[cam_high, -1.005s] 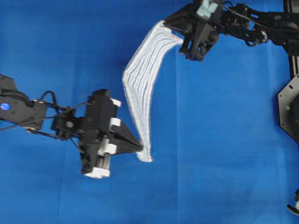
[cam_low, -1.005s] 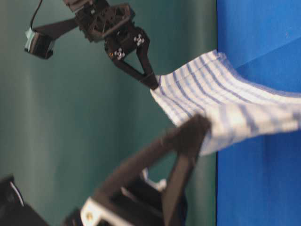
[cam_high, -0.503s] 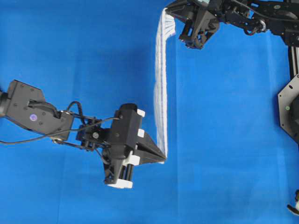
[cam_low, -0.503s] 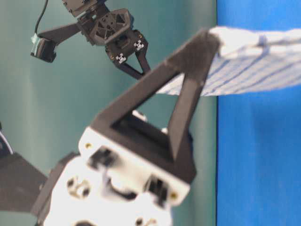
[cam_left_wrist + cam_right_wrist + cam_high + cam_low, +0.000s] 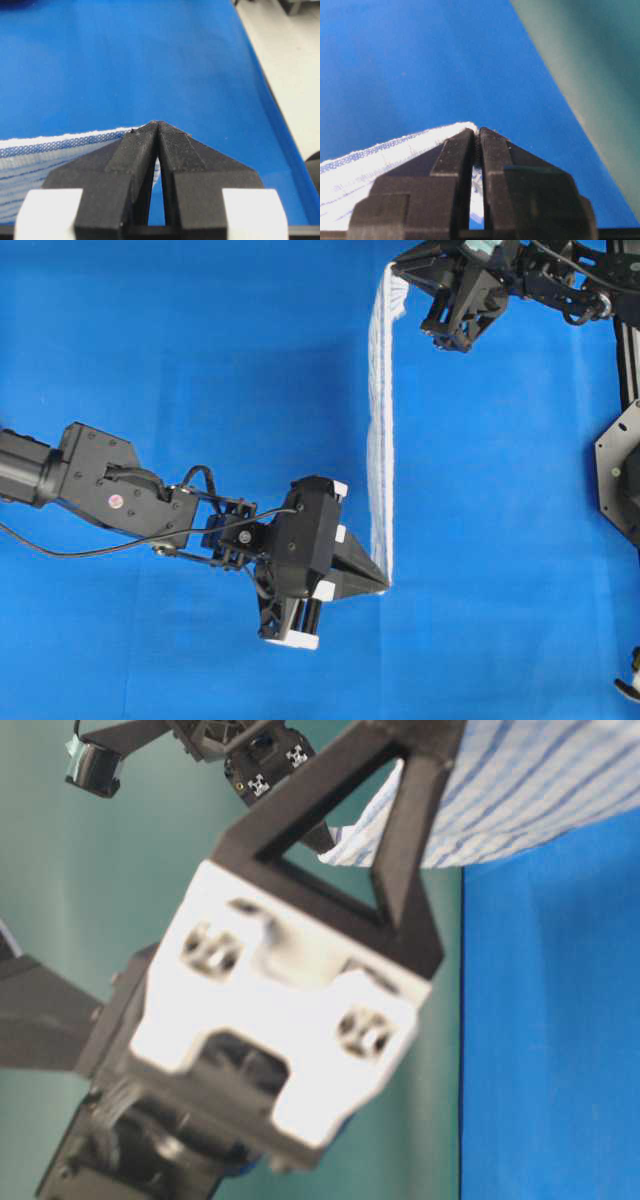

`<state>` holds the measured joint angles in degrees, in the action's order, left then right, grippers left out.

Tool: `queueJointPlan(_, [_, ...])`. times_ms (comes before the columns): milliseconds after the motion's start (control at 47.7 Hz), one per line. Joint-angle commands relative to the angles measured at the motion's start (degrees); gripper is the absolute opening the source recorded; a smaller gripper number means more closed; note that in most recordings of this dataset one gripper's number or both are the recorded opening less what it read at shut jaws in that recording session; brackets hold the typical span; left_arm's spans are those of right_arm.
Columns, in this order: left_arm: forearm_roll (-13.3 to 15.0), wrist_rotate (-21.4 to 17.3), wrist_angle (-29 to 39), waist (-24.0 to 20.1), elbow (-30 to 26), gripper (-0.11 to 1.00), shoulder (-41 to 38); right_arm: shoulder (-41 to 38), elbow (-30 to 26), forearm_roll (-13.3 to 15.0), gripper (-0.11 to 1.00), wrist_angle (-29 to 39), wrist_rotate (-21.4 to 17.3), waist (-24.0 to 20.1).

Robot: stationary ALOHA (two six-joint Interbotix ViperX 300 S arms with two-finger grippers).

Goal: Fold the blue towel.
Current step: 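Rotate the strip vertical, right gripper top, left gripper bottom, then lay the strip down vertically and open both grippers, withdrawing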

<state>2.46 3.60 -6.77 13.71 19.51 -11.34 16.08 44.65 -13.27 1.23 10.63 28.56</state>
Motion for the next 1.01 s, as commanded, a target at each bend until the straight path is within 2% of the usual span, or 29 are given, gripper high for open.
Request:
queueJointPlan(0, [-0.18, -0.18, -0.26, -0.53, -1.14, 0.01, 0.88, 0.62, -1.05, 0.26, 0.04, 0.09, 0.18, 0.26])
queueJointPlan(293, [-0.09, -0.09, -2.64, -1.58, 2.64, 0.01, 1.05, -6.24, -5.98, 2.90, 0.04, 0.09, 0.18, 0.35])
queueJointPlan(545, [0.09, 1.23, -6.94, -1.23, 8.53, 0.01, 3.43, -14.41, -12.83, 2.99, 0.04, 1.14, 0.35, 0.26])
queueJointPlan(733, [0.18, 2.99, -7.03, -0.62, 12.66, 0.01, 5.54, -20.21, -18.63, 2.99, 0.04, 2.29, 0.35, -0.26])
queueJointPlan(984, [0.18, 4.48, -7.12, -0.53, 16.26, 0.01, 7.12, -24.26, -22.41, 2.99, 0.04, 4.83, 0.35, -0.70])
